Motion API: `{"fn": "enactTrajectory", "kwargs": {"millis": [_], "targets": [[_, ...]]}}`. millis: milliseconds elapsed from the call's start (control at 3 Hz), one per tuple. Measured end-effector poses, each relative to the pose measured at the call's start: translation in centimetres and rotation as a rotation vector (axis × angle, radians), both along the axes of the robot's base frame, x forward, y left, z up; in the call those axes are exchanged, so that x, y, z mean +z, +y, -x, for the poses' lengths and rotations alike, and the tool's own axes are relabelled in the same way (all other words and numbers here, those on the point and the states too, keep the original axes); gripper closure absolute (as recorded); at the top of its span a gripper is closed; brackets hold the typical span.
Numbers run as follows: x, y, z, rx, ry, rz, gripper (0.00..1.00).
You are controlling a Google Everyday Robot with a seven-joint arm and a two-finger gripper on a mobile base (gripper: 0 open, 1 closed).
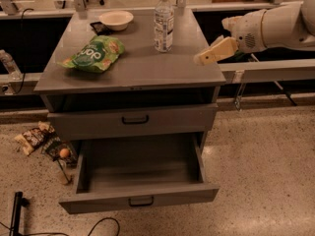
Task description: Place blue plastic bottle into middle drawer
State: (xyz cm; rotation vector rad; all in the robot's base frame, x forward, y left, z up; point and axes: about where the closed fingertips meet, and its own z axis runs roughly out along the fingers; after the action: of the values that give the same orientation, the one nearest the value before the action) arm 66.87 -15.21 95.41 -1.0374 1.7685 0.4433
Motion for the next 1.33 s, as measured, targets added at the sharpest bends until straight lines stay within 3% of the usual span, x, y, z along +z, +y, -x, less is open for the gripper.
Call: {"fn": "enactTrajectory", "kwargs": {"millis": [333, 667, 1000, 1333], "targets": [[-0.8, -0.1, -4.1, -0.081, -0.018, 0.005, 0.00], [-0.8, 0.5, -8.7, -0.140, -0.039, -0.035, 0.00], [-1.0, 3.0, -13.9, -0.149, -0.055, -0.104, 0.00], [-1.8, 5.7, -16.7, -0.129, -0.048, -0.160, 0.00]]}}
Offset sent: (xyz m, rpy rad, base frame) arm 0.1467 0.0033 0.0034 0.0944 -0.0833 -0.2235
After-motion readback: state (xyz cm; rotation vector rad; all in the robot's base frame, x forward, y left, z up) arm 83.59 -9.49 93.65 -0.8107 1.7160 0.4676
